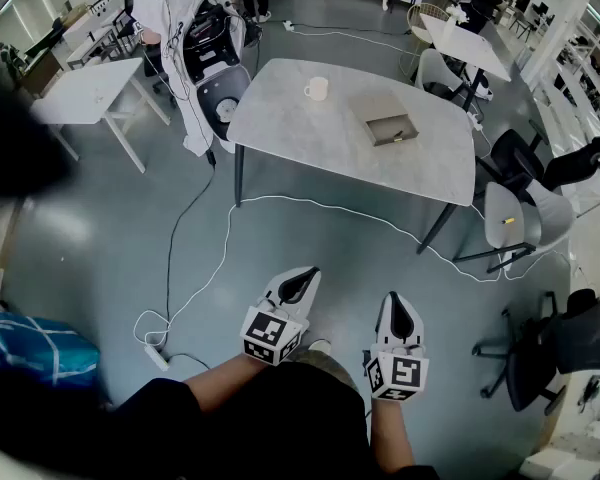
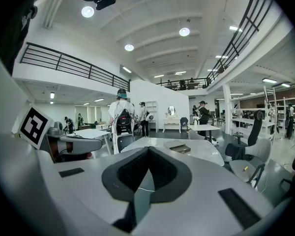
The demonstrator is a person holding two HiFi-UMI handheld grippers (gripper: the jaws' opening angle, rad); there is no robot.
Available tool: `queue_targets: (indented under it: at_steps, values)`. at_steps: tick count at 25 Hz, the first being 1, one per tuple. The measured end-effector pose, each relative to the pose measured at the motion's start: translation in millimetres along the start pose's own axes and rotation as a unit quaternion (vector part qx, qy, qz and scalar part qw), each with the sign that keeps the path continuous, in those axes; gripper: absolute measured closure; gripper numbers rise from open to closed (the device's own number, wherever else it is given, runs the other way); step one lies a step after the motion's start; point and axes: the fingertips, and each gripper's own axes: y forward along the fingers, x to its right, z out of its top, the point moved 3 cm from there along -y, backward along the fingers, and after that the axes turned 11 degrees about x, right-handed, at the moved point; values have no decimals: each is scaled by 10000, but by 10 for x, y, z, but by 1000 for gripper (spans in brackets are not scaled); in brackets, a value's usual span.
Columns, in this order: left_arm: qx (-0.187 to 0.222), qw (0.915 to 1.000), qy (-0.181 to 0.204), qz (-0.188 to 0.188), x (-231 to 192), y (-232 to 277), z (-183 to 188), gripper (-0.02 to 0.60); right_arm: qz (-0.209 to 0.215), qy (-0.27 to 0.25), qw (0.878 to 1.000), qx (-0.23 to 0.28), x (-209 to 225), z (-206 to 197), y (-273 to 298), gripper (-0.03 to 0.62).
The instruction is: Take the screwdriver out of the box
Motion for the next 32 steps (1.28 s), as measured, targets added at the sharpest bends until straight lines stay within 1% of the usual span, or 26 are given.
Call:
queue_targets:
  at_steps: [3, 7, 8, 13, 17, 20, 23, 27, 32]
  values:
    - [0, 10000, 81, 20, -116, -103, 6, 566, 142, 39, 9999, 84, -188, 7, 90, 591]
    - [-33, 9999, 81, 118, -201, -222, -4, 566, 207, 536, 9977, 356, -273, 30, 138, 591]
    - [-37, 9998, 97, 157, -207, -248, -8, 566, 213, 591, 9973, 387, -267, 27, 140, 591]
    - [15, 9991, 194, 386, -174, -260, -12, 566, 263, 554, 9977, 285, -131, -28, 165, 591]
    - [162, 9979, 308, 550, -73, -194, -49, 566, 398, 517, 9974, 298, -12, -91, 126, 590]
    - [206, 9974, 356, 595, -2, -112, -98, 566, 486, 525, 9971, 270, 40, -171, 106, 591]
    - [157, 9973, 351, 628, 99, -40, -144, 566, 580, 477, 9967, 302, 92, -186, 40, 591]
    - [75, 9975, 383, 596, 175, 85, -183, 566, 436, 638, 9968, 218, 251, -287, 41, 591]
    - [-16, 9980, 332, 543, 131, 264, -255, 566, 325, 625, 9974, 131, 407, -343, 133, 591]
